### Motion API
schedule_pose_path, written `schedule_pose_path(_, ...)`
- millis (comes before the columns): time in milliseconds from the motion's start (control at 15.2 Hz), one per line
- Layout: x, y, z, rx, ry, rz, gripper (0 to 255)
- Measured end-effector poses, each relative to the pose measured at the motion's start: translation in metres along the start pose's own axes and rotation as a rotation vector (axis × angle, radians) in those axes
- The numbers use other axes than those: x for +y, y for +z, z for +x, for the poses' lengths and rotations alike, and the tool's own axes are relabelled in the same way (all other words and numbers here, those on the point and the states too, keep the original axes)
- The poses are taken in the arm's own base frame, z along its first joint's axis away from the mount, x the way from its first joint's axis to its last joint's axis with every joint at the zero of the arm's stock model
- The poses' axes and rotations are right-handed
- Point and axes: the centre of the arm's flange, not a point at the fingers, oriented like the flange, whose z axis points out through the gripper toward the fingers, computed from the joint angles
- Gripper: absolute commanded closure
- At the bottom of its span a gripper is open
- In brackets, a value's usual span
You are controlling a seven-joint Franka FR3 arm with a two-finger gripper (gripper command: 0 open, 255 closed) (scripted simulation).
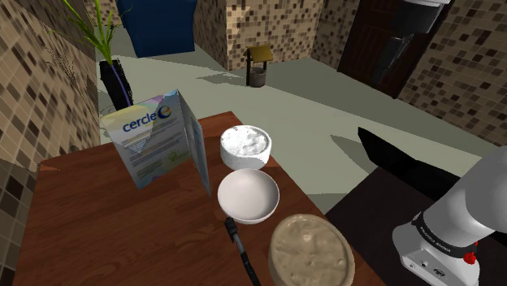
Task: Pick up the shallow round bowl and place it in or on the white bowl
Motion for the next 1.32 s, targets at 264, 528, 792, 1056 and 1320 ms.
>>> schedule_pose_path(264, -0.012, 0.022, 0.009, -0.002, 0.0, 0.003, 0)
schedule_pose_path(528, -0.041, 0.061, 0.028, -0.004, -0.001, 0.009, 0)
schedule_pose_path(792, -0.068, 0.1, 0.048, -0.005, -0.002, 0.015, 0)
schedule_pose_path(1056, -0.096, 0.138, 0.069, -0.007, -0.002, 0.022, 0)
schedule_pose_path(1320, -0.126, 0.179, 0.087, -0.009, -0.002, 0.027, 0)
